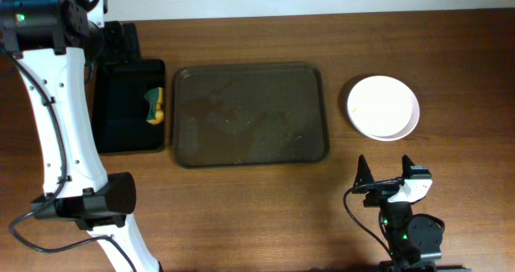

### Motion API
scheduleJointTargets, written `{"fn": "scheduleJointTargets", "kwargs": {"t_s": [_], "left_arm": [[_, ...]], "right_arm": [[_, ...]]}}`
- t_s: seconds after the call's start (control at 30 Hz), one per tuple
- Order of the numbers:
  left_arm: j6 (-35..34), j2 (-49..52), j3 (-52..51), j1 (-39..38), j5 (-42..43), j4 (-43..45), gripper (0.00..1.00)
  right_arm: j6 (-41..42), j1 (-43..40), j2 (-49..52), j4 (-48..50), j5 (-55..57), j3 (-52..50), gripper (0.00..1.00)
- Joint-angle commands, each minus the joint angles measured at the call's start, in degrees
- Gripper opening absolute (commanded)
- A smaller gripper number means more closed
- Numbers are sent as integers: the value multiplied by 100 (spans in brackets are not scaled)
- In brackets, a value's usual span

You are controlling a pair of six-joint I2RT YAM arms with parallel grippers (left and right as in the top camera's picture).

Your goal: Clean dirty plates on tray and stack at the side

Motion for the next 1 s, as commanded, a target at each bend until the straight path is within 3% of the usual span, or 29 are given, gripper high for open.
{"fn": "scheduleJointTargets", "kwargs": {"t_s": [0.0,0.07,0.1,0.13,0.17,0.2,0.27,0.4,0.47,0.67,0.97], "left_arm": [[-24,-37,9,15,7,-4,99],[11,-514,-387,2,170,503,99],[13,-1078,-1335,4,343,1622,99],[13,-2621,-4232,4,627,4210,99],[87,-3805,-6192,13,599,5648,99],[221,-4350,-7073,37,577,6231,99],[850,-6439,-9833,293,562,7783,99],[1038,-8863,-12480,457,492,8850,99],[1113,-9916,-13418,457,468,8872,99],[1408,-11307,-14902,273,474,9711,99],[1609,-11840,-15197,155,496,9193,99]], "right_arm": [[37,52,4,-24,94,-37,98],[37,52,4,-24,94,-37,98],[37,52,4,-24,94,-37,98],[37,52,4,-24,94,-37,98],[37,52,4,-24,94,-37,98],[37,52,4,-24,94,-37,98],[37,52,4,-24,94,-37,98],[37,52,4,-24,94,-37,98],[37,52,4,-24,94,-37,98],[37,52,4,-24,94,-37,98],[37,52,4,-24,94,-37,98]]}}
